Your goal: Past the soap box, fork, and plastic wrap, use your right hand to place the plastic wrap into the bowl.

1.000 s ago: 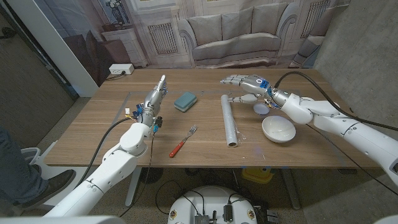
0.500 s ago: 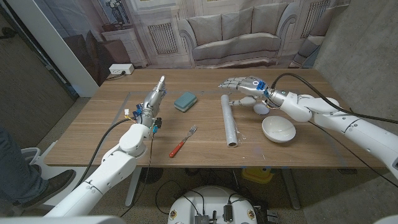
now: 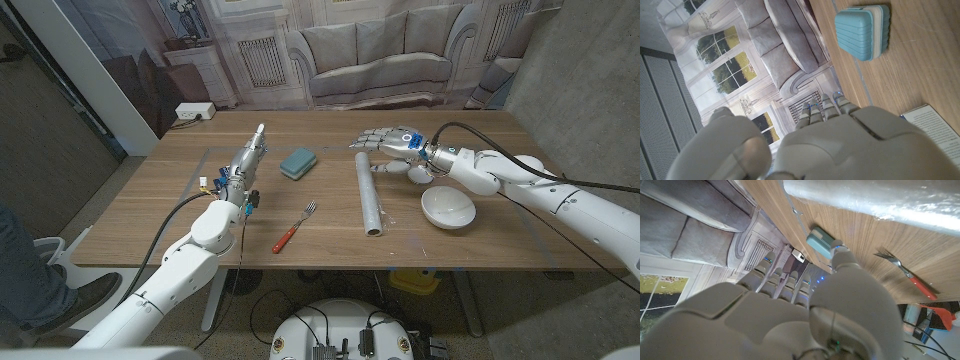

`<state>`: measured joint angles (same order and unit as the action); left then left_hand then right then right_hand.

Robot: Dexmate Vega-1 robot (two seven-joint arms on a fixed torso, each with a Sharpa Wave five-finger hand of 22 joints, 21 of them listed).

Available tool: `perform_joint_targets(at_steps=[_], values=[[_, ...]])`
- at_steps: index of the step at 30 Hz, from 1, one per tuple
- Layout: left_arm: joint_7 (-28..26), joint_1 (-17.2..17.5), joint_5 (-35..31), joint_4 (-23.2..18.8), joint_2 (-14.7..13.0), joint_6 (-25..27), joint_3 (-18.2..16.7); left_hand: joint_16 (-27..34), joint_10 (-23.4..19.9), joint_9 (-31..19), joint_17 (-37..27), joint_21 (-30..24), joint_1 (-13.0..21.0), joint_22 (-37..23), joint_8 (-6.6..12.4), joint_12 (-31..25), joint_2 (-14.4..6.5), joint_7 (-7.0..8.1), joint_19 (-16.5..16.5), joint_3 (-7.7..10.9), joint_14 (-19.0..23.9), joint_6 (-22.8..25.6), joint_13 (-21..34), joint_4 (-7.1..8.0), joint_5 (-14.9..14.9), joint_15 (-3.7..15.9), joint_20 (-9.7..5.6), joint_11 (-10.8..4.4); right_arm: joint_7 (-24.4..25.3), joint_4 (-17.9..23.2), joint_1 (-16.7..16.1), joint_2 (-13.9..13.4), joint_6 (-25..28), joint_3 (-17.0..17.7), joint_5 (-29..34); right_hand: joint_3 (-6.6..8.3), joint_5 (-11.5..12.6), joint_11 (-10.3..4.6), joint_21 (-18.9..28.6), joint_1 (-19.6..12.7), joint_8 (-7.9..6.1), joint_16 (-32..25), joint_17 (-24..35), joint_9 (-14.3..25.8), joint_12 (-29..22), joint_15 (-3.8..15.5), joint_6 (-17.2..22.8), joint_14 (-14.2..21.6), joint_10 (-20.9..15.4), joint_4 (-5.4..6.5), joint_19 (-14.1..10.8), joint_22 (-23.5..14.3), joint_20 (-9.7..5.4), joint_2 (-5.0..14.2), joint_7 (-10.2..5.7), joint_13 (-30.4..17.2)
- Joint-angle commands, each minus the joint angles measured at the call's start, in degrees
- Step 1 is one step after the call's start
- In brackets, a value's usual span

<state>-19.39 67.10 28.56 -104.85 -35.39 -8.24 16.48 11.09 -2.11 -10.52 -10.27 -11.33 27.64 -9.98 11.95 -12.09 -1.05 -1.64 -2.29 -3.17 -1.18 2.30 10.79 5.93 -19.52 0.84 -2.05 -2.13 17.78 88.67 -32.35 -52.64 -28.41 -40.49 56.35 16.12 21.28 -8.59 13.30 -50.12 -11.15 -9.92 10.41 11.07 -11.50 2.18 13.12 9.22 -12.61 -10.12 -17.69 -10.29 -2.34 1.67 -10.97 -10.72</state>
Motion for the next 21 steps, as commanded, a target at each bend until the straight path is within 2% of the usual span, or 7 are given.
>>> perform_joint_targets(at_steps=[1,10,21], values=[[-0.48,0.78,0.2,0.14,0.42,-0.38,-0.15,-0.22,-0.65,-0.25,-0.22,-0.08,0.39,-0.31,-0.22,0.17,-0.16,-0.19,-0.13,-0.36,0.37,0.53,0.09,0.15,-0.52,-0.23,0.46,0.41,-3.15,1.33,0.29,-0.7,1.62,-1.19,2.02,0.49,0.1,-0.03,-0.54,-1.18,0.15,0.15,0.0,0.19,0.37,3.69,-0.5,-1.19,1.02,0.02,0.77,-0.1,-6.15,-0.59,-0.65,-0.16],[-0.75,0.9,0.02,0.26,0.77,-0.7,-0.06,-0.26,-0.57,-0.25,-0.22,-0.07,0.42,-0.31,-0.25,0.23,-0.22,-0.48,-0.15,-0.48,0.28,0.57,0.1,0.16,-0.52,-0.31,0.38,0.54,-5.31,1.91,0.69,-0.95,2.45,-2.19,3.96,0.18,0.38,-0.12,-1.44,-2.48,0.24,0.18,0.05,0.24,0.53,3.68,-1.35,-3.39,2.75,0.36,2.53,-0.17,-6.32,-1.45,-1.1,-0.17],[-0.92,0.58,-0.15,0.29,1.01,-0.35,0.31,-0.31,-0.56,-0.26,-0.23,-0.02,0.46,-0.32,-0.3,0.26,-0.3,-0.54,-0.33,-0.64,0.15,0.59,0.1,0.17,-0.51,-0.38,0.41,0.83,-5.87,0.78,1.62,-0.29,2.26,-3.89,5.67,0.0,0.66,-0.61,-1.69,-4.09,0.02,-0.01,0.0,0.27,0.35,3.87,-1.31,-4.23,3.43,0.41,3.15,-0.23,-6.7,-1.95,-1.58,-0.17]])
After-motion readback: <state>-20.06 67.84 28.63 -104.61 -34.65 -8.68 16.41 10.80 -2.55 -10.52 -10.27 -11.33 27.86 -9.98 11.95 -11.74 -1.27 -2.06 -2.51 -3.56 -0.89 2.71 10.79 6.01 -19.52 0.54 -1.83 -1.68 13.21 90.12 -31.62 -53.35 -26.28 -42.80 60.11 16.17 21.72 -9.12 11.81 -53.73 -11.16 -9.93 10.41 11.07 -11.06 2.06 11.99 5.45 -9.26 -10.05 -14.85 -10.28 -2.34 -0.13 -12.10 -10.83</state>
